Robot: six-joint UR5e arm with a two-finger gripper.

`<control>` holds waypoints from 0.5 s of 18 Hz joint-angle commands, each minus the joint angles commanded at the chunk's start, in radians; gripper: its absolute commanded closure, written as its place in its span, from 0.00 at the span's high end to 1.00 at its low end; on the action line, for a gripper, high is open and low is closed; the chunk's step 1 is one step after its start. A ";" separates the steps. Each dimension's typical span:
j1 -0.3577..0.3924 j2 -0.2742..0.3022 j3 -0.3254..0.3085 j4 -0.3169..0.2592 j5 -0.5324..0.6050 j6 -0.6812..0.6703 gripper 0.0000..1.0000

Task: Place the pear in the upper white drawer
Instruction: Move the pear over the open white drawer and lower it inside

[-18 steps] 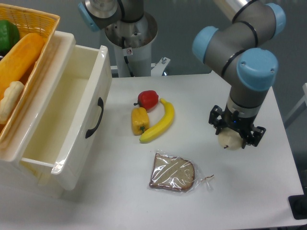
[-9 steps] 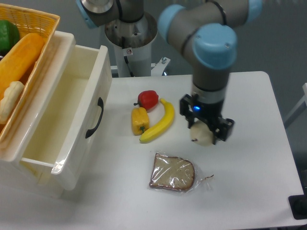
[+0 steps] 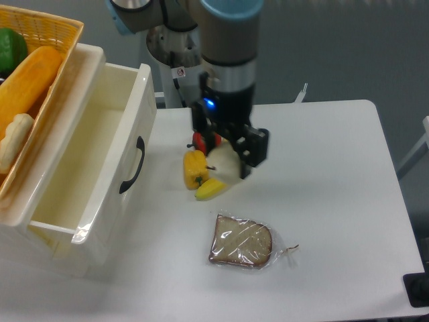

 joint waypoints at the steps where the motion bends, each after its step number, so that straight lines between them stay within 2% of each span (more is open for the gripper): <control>1: -0.017 0.003 -0.003 -0.002 -0.017 -0.002 0.18; 4: -0.087 0.005 -0.022 -0.003 -0.068 -0.002 0.18; 9: -0.186 0.012 -0.057 -0.003 -0.077 -0.002 0.19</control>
